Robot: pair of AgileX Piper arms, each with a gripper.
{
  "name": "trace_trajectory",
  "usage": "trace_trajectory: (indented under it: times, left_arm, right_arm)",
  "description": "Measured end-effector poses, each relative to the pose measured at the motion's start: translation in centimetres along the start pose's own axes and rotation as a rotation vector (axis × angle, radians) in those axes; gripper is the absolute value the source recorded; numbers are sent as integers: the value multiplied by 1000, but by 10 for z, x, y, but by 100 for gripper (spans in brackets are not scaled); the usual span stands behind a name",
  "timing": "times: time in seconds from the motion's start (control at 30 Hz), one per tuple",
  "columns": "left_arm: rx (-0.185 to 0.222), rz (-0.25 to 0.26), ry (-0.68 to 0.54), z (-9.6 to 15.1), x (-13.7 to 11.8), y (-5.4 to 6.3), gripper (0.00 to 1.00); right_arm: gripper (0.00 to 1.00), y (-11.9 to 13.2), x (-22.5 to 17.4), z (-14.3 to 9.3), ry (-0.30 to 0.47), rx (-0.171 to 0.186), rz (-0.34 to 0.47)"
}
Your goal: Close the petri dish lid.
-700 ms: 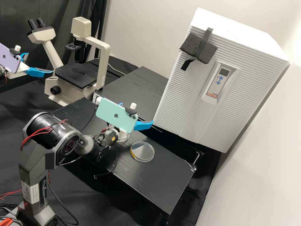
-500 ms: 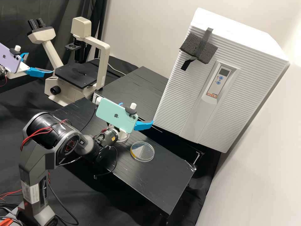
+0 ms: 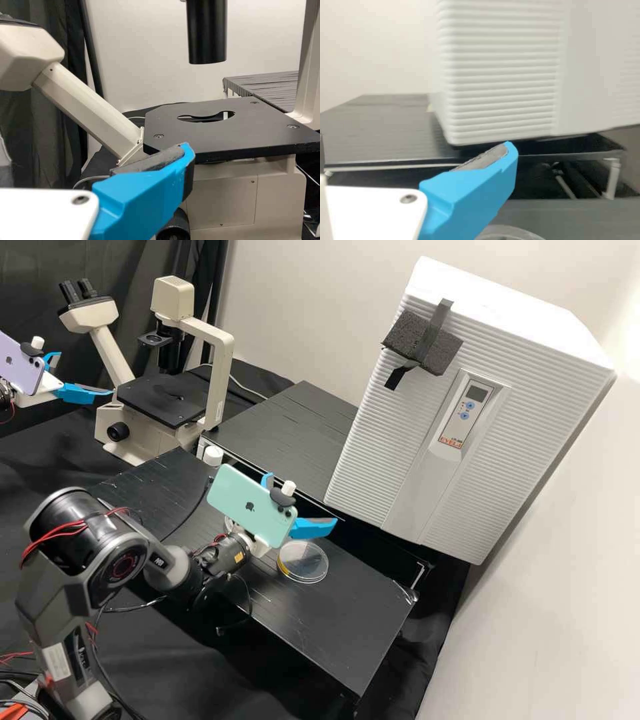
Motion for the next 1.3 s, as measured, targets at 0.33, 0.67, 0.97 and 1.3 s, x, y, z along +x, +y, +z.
trace_trajectory:
  times: [0.33, 0.67, 0.97, 1.3]
  left_arm:
    - [0, 0, 0, 0, 0, 0, 100]
    - [0, 0, 0, 0, 0, 0, 100]
    - [0, 0, 0, 0, 0, 0, 100]
    - [0, 0, 0, 0, 0, 0, 100]
  right_arm:
    - [100, 12, -30, 35, -87, 5, 49]
    - [100, 20, -50, 55, -157, 11, 79]
    - [100, 15, -66, 50, -147, 2, 57]
    - [100, 11, -75, 49, -147, 0, 43]
